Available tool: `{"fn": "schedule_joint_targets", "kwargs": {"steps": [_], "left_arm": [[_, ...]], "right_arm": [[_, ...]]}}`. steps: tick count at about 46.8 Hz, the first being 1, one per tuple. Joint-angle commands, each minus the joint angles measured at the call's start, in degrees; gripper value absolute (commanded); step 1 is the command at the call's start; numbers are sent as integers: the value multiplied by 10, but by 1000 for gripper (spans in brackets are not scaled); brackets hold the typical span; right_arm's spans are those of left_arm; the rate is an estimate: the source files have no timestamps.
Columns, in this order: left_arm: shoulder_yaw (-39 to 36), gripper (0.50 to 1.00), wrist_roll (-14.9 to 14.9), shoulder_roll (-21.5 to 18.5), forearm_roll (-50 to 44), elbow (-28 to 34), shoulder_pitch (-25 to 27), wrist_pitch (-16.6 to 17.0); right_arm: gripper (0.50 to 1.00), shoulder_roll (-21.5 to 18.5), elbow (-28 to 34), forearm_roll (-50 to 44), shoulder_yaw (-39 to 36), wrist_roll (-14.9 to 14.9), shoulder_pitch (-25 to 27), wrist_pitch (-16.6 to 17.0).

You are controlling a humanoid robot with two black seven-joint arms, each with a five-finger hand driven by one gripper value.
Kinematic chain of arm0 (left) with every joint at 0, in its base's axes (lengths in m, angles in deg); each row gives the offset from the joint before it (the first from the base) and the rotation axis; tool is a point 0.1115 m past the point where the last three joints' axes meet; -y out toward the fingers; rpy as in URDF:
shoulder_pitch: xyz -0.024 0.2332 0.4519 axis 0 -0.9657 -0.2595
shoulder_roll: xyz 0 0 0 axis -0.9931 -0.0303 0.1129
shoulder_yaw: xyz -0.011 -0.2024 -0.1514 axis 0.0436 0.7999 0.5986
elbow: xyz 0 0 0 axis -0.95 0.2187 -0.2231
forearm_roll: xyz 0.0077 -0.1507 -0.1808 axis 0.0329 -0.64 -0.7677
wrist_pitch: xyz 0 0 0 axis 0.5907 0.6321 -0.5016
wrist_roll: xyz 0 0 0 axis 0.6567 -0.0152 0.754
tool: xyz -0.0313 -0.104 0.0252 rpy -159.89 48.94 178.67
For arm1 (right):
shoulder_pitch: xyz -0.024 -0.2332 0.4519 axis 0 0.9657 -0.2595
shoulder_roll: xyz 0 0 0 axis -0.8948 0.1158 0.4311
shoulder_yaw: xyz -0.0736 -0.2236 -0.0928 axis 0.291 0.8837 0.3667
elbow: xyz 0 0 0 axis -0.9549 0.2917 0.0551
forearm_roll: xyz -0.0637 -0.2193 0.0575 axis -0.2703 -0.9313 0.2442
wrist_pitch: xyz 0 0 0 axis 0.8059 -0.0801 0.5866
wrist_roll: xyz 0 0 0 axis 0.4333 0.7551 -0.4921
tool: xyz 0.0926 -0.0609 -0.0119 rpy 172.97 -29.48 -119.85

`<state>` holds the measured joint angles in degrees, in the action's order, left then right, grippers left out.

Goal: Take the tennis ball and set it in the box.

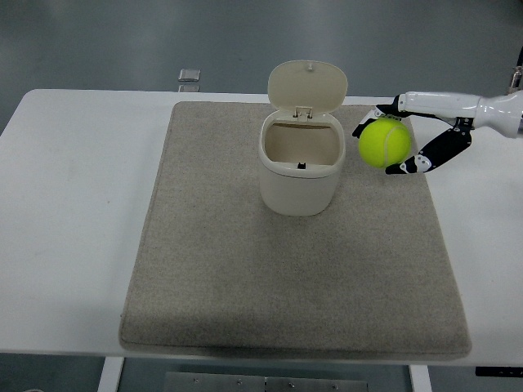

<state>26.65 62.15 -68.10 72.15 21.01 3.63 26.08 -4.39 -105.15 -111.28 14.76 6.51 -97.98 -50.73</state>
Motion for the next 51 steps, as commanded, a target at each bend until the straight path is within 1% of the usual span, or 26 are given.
{"fn": "schedule_joint_targets", "kwargs": {"steps": [1,6,14,19,21,24,27,34,45,47,51], "left_arm": [[0,996,0,0,0,0,0,0],[0,996,0,0,0,0,0,0],[0,996,0,0,0,0,0,0],[0,996,-1,0,0,0,0,0],[0,996,0,0,0,0,0,0],[0,996,0,0,0,0,0,0],[0,996,-1,0,0,0,0,0],[1,996,-1,0,0,0,0,0],[0,996,-1,0,0,0,0,0],[0,996,0,0,0,0,0,0],[1,996,0,0,0,0,0,0]], "right_arm": [[500,-4,-8,13,0,0,-15,12],[500,-26,-16,26,-3,3,-19,13],[500,-70,-13,29,-4,9,-24,5],[500,-96,-5,29,-7,10,-24,-18],[500,-103,-1,29,-7,17,-24,-27],[500,-113,6,29,-7,40,-23,-35],[500,-119,14,33,-7,60,-22,-43],[500,-127,24,44,-4,83,-21,-47],[502,-134,28,44,0,97,-17,-48],[539,-134,28,44,0,97,-17,-48],[568,-133,28,43,1,98,-16,-49]]}}
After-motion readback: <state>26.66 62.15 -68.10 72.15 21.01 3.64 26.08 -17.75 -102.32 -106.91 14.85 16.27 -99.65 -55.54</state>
